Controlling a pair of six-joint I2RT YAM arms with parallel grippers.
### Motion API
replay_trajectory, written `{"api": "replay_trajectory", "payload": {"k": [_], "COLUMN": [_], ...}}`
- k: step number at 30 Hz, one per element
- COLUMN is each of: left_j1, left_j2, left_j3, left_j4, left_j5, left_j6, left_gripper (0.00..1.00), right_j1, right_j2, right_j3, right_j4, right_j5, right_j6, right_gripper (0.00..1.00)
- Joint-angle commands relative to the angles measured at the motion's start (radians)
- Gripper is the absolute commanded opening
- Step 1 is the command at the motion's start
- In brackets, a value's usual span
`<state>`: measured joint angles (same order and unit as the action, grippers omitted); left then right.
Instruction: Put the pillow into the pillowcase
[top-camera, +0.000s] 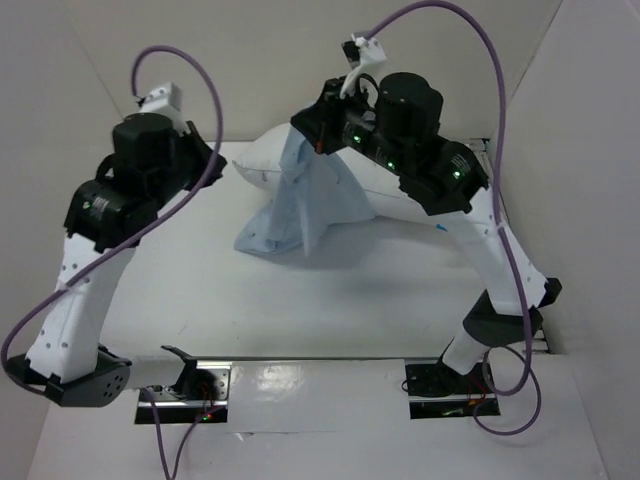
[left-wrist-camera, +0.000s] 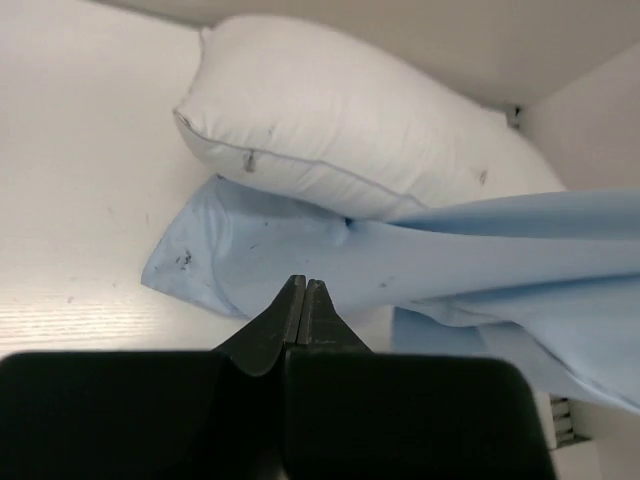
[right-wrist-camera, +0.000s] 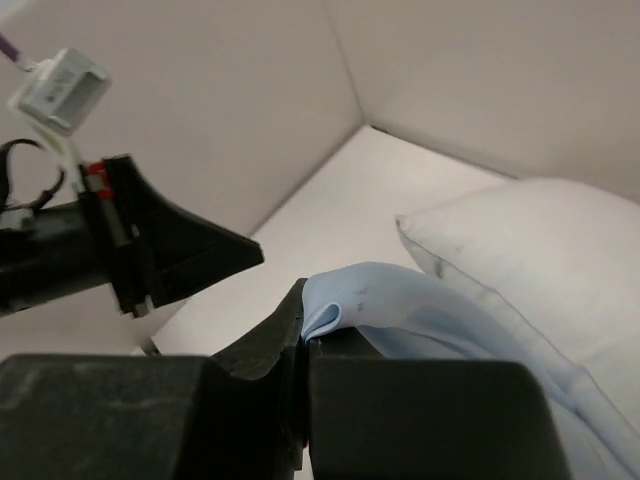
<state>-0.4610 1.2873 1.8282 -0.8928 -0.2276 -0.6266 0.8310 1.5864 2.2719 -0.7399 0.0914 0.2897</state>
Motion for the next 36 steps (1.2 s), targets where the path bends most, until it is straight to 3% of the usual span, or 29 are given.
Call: {"api": "replay_trajectory", "payload": {"k": [1,6,9,10,12,13,14,17,26,30,36], "left_j1": [0.060,0.157,0.189,0.189,0.200,0.200,0.200,0.200,0.151,0.049,-0.134], "left_j2": [-0.045,-0.054,-0.066,-0.086,-0.120,-0.140,-0.172,-0.192,-0.148,-0.091,-0.051], "left_j3": [0.112,0.189,0.054,0.004,-0.158,-0.209,-0.251,-0.343,-0.412,-0.423,-0.392], "left_j4": [-0.124,-0.170,-0.149,-0.131,-0.034,0.007,0.044,0.149,0.307,0.373,0.394], "left_j5": [0.045,0.094,0.194,0.217,0.287,0.312,0.327,0.353,0.410,0.381,0.220], "left_j6": [0.041,0.071,0.086,0.096,0.119,0.119,0.128,0.149,0.258,0.320,0.401], "left_gripper": [0.00,0.01,0.10,0.21,0.32,0.46,0.68,0.88,0.93,0.93,0.96], "right_j1": [0.005,-0.050,-0.124,-0.141,-0.177,-0.178,-0.193,-0.217,-0.268,-0.277,-0.277], "right_j2": [0.067,0.275,0.406,0.415,0.396,0.380,0.365,0.319,0.135,0.124,0.124], "right_j3": [0.106,0.158,0.213,0.192,0.137,0.070,0.039,-0.038,-0.348,-0.357,-0.377], "right_j4": [0.262,0.387,0.349,0.349,0.376,0.385,0.386,0.353,0.347,0.321,0.321], "right_j5": [-0.182,-0.222,-0.283,-0.303,-0.346,-0.357,-0.375,-0.452,-0.573,-0.587,-0.614], "right_j6": [-0.037,0.020,0.080,0.091,0.111,0.111,0.111,0.088,0.098,0.111,0.131], "right_gripper": [0.00,0.00,0.00,0.00,0.00,0.00,0.00,0.00,0.00,0.00,0.00]}}
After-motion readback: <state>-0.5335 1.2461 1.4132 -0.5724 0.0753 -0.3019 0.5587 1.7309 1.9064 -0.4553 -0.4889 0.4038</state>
